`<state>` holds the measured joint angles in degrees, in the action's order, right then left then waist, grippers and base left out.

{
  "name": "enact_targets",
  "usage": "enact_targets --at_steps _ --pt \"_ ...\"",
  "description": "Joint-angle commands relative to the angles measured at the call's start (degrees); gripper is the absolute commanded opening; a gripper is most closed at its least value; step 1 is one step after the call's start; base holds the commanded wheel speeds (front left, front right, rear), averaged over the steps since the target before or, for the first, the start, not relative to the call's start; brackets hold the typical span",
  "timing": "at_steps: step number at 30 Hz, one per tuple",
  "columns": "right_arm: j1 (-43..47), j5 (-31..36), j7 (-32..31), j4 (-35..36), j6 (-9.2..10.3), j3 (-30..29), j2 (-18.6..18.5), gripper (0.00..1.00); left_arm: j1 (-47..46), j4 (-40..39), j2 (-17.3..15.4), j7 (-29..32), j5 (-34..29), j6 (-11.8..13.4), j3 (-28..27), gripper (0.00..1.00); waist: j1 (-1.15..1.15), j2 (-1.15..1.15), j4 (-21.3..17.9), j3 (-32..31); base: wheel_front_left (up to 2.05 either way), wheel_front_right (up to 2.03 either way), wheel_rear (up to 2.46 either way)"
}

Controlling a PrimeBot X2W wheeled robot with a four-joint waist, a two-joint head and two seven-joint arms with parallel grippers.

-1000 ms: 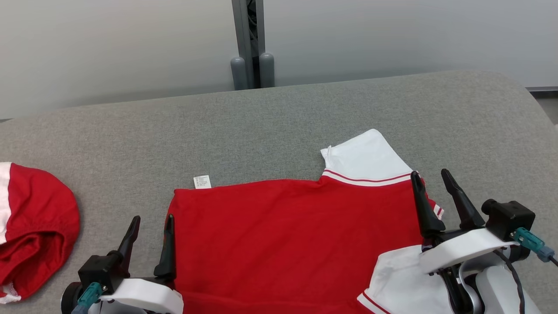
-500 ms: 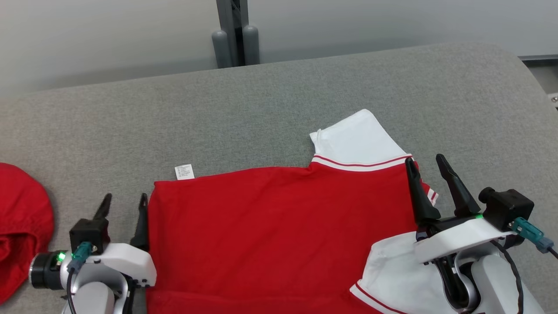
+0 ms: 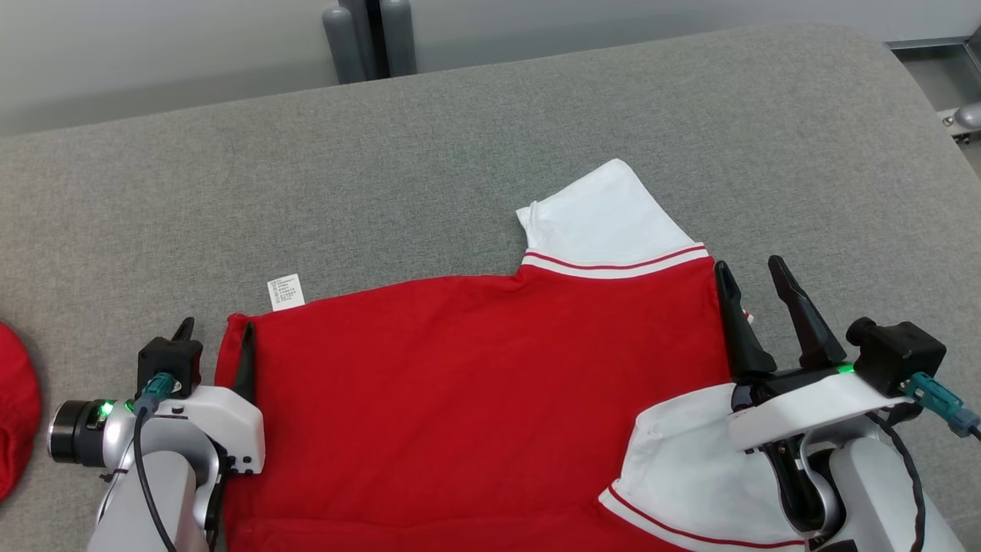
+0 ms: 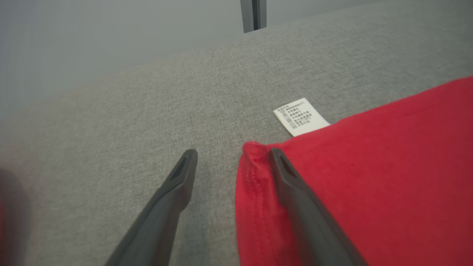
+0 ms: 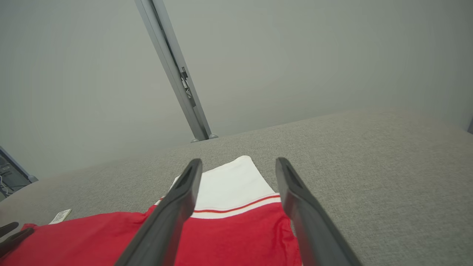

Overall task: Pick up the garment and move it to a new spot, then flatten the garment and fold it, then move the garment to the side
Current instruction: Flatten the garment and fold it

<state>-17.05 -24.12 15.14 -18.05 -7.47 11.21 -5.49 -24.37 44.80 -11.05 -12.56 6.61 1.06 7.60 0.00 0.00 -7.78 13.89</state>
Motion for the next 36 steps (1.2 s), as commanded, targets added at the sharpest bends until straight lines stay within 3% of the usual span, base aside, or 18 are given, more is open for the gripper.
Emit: enact_targets --at_steps 1,11,20,21,22,24,29,36 --pt "-0.29 -0.1 0.14 0.01 -0.05 -0.37 -0.05 1.0 -1.56 0.94 -0.2 -0.25 -0.12 -0.05 0.17 1.0 0.0 0.0 0.07 -0.06 0.0 0.0 0.0" --pt "-0.98 -0.26 0.14 -0.25 -0.05 0.4 0.13 1.0 -3.46 3.82 -0.03 -1.55 0.62 0.5 0.52 1.0 0.0 0.0 0.12 0.24 0.0 0.0 0.0" --pt "-1.28 -0.31 0.14 -0.38 -0.05 0.15 0.15 1.0 -5.09 6.05 0.42 -1.77 1.86 -0.58 0.86 1.0 0.0 0.0 -0.5 1.03 0.0 0.0 0.0" --pt "-1.23 -0.3 0.14 -0.39 -0.05 0.12 0.18 1.0 -5.3 6.42 0.51 -1.65 1.92 -0.7 0.93 0.79 0.0 0.0 -0.54 1.05 0.0 0.0 0.0" --pt "-1.21 -0.29 0.14 -0.42 -0.05 0.06 0.18 1.0 -5.54 6.77 0.57 -1.6 2.1 -0.88 0.95 0.41 0.0 0.0 -0.55 1.06 0.0 0.0 0.0" --pt "-1.15 -0.26 0.14 -0.42 -0.05 -0.08 0.21 1.0 -5.68 7.22 0.72 -1.64 2.45 -0.9 0.99 0.0 0.0 0.0 -0.51 1.01 0.0 0.0 0.0" --pt "-1.33 0.28 0.14 -0.86 -0.05 -0.8 -0.12 1.0 -5.83 7.21 1.2 -1.95 3.55 -1.31 0.69 0.0 0.0 0.0 0.06 0.74 0.0 0.0 0.0" --pt "-6.89 0.92 -0.86 -7.19 -0.05 -3.04 -2.17 1.0 -6.83 3.89 2.63 -2.19 4.28 -2.51 1.71 0.0 0.0 0.0 2.82 1.94 0.0 0.0 0.0"
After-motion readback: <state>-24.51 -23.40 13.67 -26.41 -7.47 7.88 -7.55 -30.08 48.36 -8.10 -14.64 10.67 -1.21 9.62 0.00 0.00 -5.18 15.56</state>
